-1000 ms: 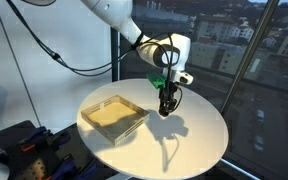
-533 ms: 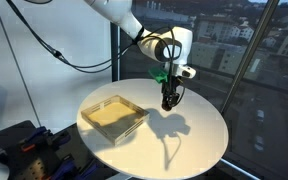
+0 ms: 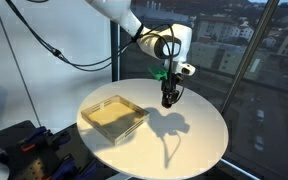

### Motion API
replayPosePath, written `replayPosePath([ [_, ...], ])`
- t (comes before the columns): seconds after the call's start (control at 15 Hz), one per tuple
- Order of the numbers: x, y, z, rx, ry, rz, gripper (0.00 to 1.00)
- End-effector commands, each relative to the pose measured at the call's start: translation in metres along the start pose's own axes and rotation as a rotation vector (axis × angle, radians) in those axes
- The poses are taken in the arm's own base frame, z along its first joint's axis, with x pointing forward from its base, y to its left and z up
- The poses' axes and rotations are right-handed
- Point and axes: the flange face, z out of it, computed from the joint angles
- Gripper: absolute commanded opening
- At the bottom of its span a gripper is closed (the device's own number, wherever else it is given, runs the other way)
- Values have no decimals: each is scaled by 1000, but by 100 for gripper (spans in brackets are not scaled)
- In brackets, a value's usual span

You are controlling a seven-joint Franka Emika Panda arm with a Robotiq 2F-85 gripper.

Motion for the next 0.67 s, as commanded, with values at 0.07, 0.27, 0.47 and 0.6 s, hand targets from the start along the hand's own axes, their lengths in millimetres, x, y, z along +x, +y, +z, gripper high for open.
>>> replayPosePath([
  [0.07,-9,-12,-13,27,-18,-38,36],
  [0.27,-15,-23,-15,32,-18,-62,36],
  [0.47,-21,-33,-20,39,-14,-82,36],
  [0.6,-25,-39,-23,40,-10,-96,36],
])
